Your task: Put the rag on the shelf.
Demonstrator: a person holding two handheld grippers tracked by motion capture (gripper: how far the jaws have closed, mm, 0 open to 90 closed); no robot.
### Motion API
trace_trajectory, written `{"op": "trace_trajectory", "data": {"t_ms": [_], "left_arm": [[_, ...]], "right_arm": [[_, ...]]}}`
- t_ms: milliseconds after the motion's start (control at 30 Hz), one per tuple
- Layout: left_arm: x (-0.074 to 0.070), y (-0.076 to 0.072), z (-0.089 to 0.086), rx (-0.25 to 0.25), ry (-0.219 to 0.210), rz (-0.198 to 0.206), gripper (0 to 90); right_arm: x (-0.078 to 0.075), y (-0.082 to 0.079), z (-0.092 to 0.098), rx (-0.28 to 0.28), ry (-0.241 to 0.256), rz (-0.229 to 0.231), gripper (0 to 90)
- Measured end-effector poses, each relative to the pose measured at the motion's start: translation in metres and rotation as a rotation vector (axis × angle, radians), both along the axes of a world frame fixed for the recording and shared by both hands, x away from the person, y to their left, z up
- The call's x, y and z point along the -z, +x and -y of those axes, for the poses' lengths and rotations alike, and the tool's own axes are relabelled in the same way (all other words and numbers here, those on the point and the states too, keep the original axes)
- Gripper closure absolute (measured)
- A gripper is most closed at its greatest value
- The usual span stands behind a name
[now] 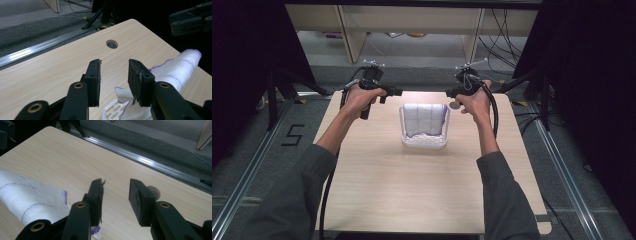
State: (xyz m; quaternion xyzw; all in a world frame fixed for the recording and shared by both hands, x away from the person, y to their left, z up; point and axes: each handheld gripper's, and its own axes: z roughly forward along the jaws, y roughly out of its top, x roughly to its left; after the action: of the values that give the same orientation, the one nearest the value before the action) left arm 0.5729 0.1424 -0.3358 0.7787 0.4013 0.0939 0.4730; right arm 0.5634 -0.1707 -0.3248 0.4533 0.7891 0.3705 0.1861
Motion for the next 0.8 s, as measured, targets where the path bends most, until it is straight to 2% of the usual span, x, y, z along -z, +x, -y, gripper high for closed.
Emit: {"op": "trace_trajectory", "data": {"t_ms": [100, 133, 167, 233, 267, 300, 333, 400, 433, 533, 567, 600, 633, 700, 733, 800], "left_arm": [[0.001, -0.001, -0.002, 0.0, -0.01, -0.001, 59.4], [0.001, -0.002, -0.002, -0.001, -0.012, -0.002, 58.2], [0.001, -0.003, -0.003, -0.005, -0.011, -0.003, 56.6], [0.001, -0.005, -0.004, -0.005, -0.012, -0.006, 52.6], [0.002, -0.006, -0.004, -0.004, -0.014, -0.006, 51.5], [0.003, -0.006, -0.004, -0.001, -0.01, -0.009, 50.2], [0.003, -0.008, -0.004, 0.0, -0.003, -0.012, 48.6], [0.003, -0.01, -0.003, 0.002, 0.002, -0.014, 44.8], [0.002, -0.011, -0.004, 0.005, 0.0, -0.018, 43.6], [0.0, -0.014, -0.005, 0.011, -0.017, -0.021, 39.2], [0.001, -0.015, -0.005, 0.017, -0.014, -0.022, 38.2], [0.001, -0.017, -0.005, 0.013, -0.01, -0.019, 37.6], [0.002, -0.018, -0.006, 0.015, -0.009, -0.021, 36.9], [0.003, -0.019, -0.006, 0.017, -0.01, -0.022, 36.3], [0.005, -0.022, -0.007, 0.019, -0.01, -0.023, 35.2], [0.005, -0.024, -0.008, 0.025, -0.007, -0.022, 34.0]], "right_arm": [[0.0, -0.004, 0.002, -0.003, -0.012, -0.016, 63.4], [0.002, -0.004, 0.003, 0.004, 0.002, -0.002, 63.1], [0.001, -0.004, 0.005, -0.011, -0.005, -0.007, 62.8], [0.001, -0.007, 0.007, -0.005, 0.004, -0.009, 61.0], [0.0, -0.008, 0.008, 0.003, 0.006, -0.024, 59.4], [0.0, -0.009, 0.01, -0.003, 0.005, -0.009, 57.3], [-0.001, -0.011, 0.01, 0.016, 0.012, -0.026, 56.0], [-0.002, -0.012, 0.013, 0.006, 0.015, 0.0, 53.7], [-0.002, -0.014, 0.013, 0.021, 0.03, -0.018, 52.3], [-0.001, -0.016, 0.015, 0.009, 0.043, -0.001, 49.9], [-0.001, -0.017, 0.016, 0.007, 0.041, 0.002, 49.3], [0.0, -0.018, 0.015, 0.02, 0.059, -0.003, 48.9], [0.001, -0.018, 0.017, 0.006, 0.056, 0.003, 48.5], [0.0, -0.019, 0.017, 0.009, 0.051, -0.007, 48.0], [0.001, -0.022, 0.017, 0.02, 0.064, -0.016, 46.6], [0.001, -0.022, 0.018, 0.003, 0.059, 0.007, 46.5]]}}
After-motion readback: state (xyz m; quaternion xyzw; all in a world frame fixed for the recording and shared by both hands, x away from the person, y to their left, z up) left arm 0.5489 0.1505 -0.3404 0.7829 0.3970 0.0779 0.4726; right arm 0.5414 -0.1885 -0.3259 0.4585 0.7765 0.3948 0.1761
